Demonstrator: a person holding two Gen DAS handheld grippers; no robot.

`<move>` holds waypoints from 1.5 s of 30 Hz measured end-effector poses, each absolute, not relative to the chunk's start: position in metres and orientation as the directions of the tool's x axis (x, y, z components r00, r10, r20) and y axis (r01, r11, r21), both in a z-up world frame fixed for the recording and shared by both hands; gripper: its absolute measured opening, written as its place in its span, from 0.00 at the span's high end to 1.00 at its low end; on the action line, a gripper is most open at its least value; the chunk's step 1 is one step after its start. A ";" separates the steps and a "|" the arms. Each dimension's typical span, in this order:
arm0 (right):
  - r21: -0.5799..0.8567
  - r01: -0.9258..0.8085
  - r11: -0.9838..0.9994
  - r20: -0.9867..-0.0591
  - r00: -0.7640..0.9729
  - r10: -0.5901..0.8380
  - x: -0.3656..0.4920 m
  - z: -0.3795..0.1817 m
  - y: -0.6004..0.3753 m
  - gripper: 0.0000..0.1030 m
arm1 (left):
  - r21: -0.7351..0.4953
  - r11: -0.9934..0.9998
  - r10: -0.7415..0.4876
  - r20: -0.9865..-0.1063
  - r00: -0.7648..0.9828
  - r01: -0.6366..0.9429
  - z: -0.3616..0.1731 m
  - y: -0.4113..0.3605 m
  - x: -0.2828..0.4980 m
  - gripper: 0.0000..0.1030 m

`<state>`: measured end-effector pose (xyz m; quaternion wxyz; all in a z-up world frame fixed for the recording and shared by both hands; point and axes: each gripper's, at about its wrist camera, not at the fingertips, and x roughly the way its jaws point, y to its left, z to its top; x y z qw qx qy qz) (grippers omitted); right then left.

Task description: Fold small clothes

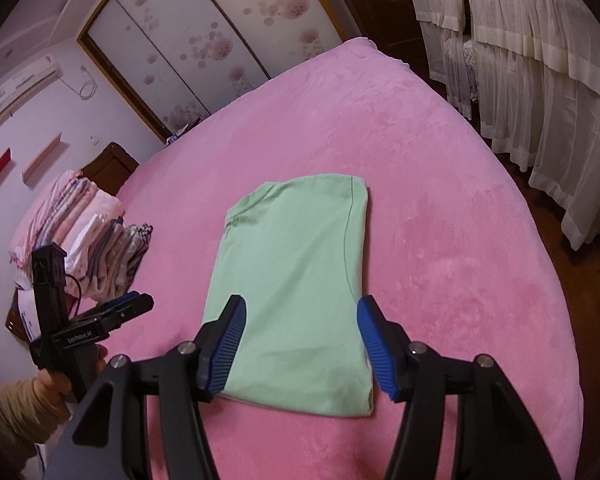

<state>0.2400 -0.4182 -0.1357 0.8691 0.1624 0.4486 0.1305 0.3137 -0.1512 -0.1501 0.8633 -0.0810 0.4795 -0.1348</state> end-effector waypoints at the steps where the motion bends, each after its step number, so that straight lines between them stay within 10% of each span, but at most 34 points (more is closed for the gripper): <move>1: 0.394 -0.083 0.915 -0.747 0.551 0.371 0.240 -0.140 -0.417 0.38 | -0.280 0.948 -0.319 -0.817 0.481 0.152 -0.155 -0.150 0.312 0.02; 15: 0.500 -0.035 0.865 -0.789 0.393 0.472 0.285 -0.223 -0.435 0.37 | -0.469 0.871 -0.492 -0.829 0.266 0.149 -0.253 -0.147 0.346 0.01; 33: 0.794 -0.089 0.602 -0.542 0.344 0.767 0.412 -0.276 -0.436 0.38 | -0.768 0.611 -0.774 -0.528 0.350 0.194 -0.273 -0.131 0.457 0.01; 35: 0.785 -0.108 0.610 -0.544 0.350 0.763 0.419 -0.274 -0.433 0.41 | -0.756 0.618 -0.770 -0.528 0.358 0.214 -0.271 -0.134 0.462 0.09; 37: 0.754 -0.120 0.645 -0.572 0.361 0.736 0.417 -0.273 -0.431 0.63 | -0.711 0.669 -0.729 -0.571 0.377 0.217 -0.271 -0.135 0.465 0.58; 39: 0.714 -0.124 0.690 -0.608 0.378 0.698 0.414 -0.273 -0.433 0.86 | -0.660 0.728 -0.672 -0.633 0.384 0.186 -0.274 -0.134 0.467 0.87; 45: 0.598 -0.168 0.784 -0.652 0.468 0.597 0.389 -0.240 -0.421 0.93 | -0.513 0.832 -0.549 -0.705 0.450 0.212 -0.244 -0.149 0.450 0.95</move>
